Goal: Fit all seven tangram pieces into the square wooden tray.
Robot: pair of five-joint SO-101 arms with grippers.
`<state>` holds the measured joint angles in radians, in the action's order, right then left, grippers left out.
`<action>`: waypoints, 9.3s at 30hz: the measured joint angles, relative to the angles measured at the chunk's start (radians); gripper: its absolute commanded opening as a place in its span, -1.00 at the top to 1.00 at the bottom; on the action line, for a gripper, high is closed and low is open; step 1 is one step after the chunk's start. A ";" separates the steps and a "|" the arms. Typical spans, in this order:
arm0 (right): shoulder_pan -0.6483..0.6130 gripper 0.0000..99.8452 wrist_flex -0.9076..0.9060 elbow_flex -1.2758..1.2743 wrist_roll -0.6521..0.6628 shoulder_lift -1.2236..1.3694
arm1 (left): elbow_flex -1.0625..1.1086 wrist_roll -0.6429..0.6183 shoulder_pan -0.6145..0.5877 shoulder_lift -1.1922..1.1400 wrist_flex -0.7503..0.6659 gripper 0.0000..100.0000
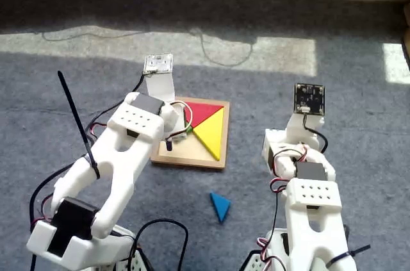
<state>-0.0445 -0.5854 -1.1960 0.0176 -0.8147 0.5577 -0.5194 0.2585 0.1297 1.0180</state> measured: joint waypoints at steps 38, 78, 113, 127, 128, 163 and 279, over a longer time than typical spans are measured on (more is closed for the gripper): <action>0.000 0.98 0.000 0.000 0.000 0.000 | 0.098 -0.107 -0.032 0.000 -0.066 0.54; 0.000 0.98 0.000 0.000 0.000 0.000 | -0.305 0.267 -0.106 -0.313 0.210 0.54; 0.000 0.98 0.000 0.000 0.000 0.000 | -0.175 0.532 -0.143 -0.112 0.330 0.54; 0.000 0.98 0.000 0.000 0.000 0.000 | -0.051 0.801 -0.204 -0.112 0.256 0.54; 0.000 0.98 0.000 0.000 0.000 0.000 | -0.032 0.802 -0.204 -0.112 0.233 0.54; 0.000 0.98 0.000 0.000 0.000 0.000 | 0.009 0.609 -0.118 -0.112 0.120 0.53; 0.175 0.98 0.003 0.000 -0.048 0.000 | -0.146 0.232 0.566 -0.339 0.190 0.87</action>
<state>0.1304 -0.5823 -1.1960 -0.0299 -0.8147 0.4120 -0.2877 0.8247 -0.2094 1.2083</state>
